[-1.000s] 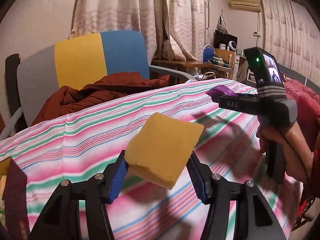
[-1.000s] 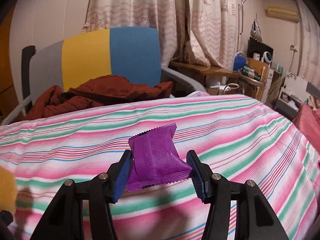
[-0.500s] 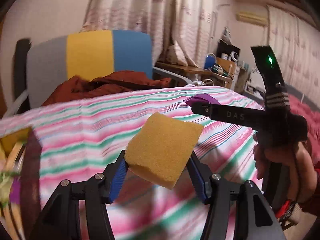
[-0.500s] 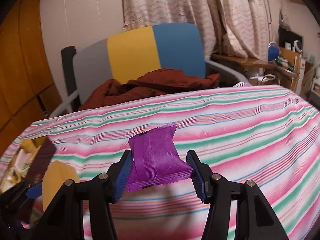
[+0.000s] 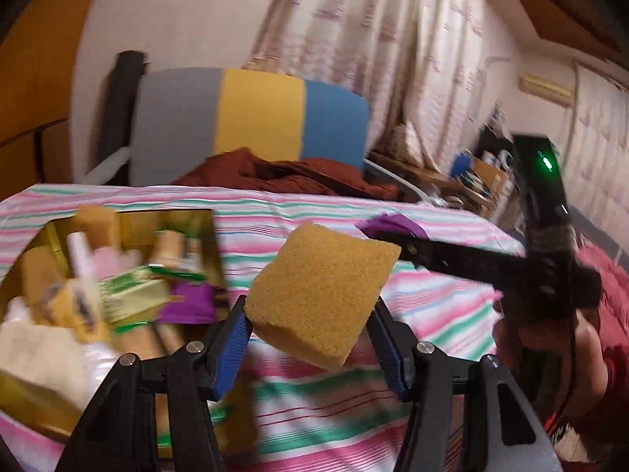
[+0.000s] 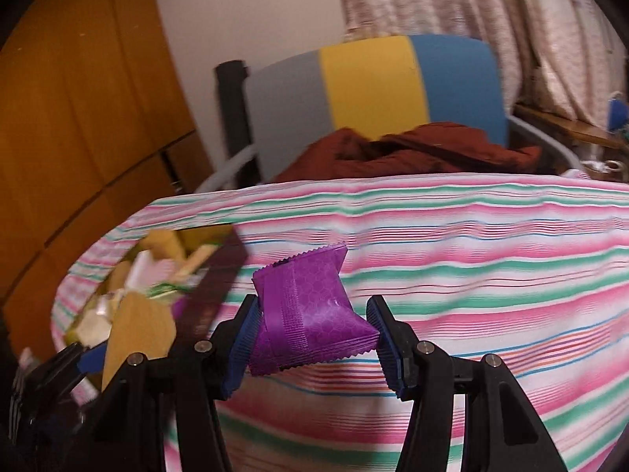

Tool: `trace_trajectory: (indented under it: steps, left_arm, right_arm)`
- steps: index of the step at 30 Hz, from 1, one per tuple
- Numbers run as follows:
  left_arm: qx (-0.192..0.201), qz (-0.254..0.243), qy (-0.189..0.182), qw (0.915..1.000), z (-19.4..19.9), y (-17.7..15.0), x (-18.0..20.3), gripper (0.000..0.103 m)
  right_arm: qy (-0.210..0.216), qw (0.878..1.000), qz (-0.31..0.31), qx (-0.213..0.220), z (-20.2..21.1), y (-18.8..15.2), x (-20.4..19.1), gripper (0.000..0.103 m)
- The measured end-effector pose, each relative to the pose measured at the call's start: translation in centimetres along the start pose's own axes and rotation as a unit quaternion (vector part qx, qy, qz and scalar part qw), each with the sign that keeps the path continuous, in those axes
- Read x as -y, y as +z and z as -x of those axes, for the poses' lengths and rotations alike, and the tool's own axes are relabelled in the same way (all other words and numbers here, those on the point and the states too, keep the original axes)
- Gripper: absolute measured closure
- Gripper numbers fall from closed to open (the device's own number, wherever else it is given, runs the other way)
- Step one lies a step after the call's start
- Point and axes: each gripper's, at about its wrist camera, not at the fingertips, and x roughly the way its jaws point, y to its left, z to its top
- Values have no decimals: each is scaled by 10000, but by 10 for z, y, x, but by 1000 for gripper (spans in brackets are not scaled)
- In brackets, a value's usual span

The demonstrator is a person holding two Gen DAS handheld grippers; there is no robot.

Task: Organize objects
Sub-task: 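Carry the yellow sponge and purple packet over the gold tin with both tools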

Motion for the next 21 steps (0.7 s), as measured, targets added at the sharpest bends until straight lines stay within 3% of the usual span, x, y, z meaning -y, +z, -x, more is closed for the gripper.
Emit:
trace_trajectory:
  steps: [10, 16, 17, 20, 21]
  left_arm:
    - [436, 645, 839, 9934, 39, 25, -94, 44]
    - [448, 1009, 1173, 9869, 46, 30, -136, 44]
    - [428, 1052, 1203, 9862, 46, 29, -141, 44]
    - [387, 1191, 1288, 9837, 46, 26, -155, 44]
    - [356, 1245, 1291, 9831, 45, 26, -159, 44]
  right_arm:
    - [903, 9946, 412, -317, -25, -3, -94, 46]
    - [1243, 9885, 662, -557, -48, -8, -139, 45]
    - [1285, 9875, 677, -608, -53, -9, -145, 41]
    - [1298, 9876, 626, -621, -56, -12, -155, 15]
    - [1312, 9879, 603, -569, -55, -13, -156, 13]
